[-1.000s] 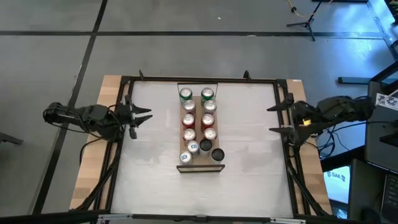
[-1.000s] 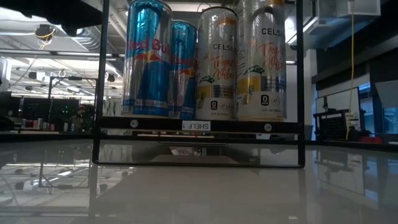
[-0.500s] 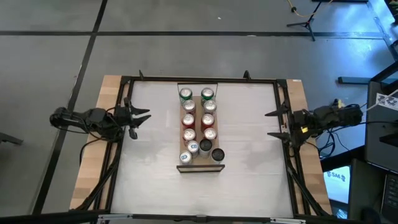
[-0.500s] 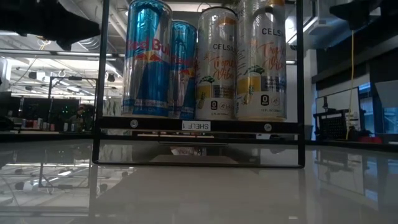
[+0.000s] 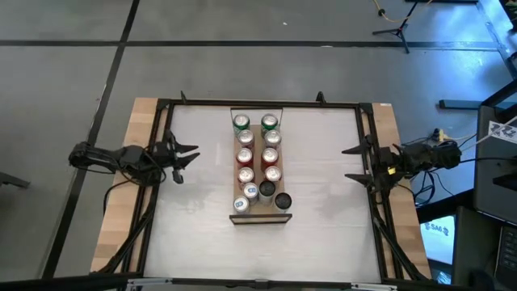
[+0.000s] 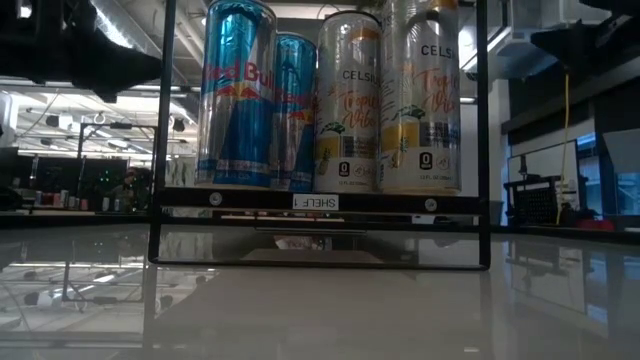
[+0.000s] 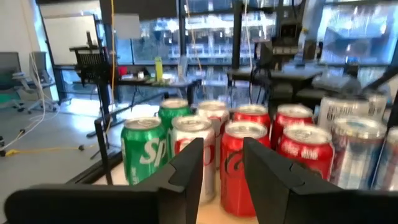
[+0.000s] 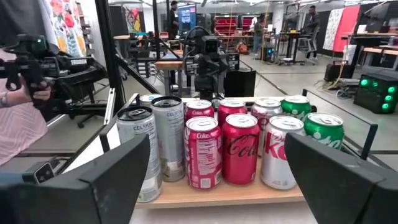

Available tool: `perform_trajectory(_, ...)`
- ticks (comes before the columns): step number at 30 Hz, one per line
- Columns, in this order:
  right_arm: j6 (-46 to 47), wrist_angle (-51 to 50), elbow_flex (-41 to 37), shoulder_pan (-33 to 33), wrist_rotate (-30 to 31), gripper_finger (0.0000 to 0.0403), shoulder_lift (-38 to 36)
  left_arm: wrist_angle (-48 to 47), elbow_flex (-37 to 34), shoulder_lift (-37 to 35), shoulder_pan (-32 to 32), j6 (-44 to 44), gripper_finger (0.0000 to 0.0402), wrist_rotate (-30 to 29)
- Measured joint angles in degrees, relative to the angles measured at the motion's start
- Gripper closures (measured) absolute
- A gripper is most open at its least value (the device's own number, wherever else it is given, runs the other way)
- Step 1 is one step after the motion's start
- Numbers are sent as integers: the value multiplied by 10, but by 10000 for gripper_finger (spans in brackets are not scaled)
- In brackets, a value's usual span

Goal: Place canned beverage on shelf
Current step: Return to Home Position

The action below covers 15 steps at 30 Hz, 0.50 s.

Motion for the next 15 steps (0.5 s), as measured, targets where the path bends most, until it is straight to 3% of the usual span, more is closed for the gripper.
perform_trajectory(7,-16,43,-34,0,37,33,0,72,-51,0,0,-1,296,0)
perform_trajectory(15,-19,112,-97,0,47,33,0,71,-51,0,0,0,296,-2)
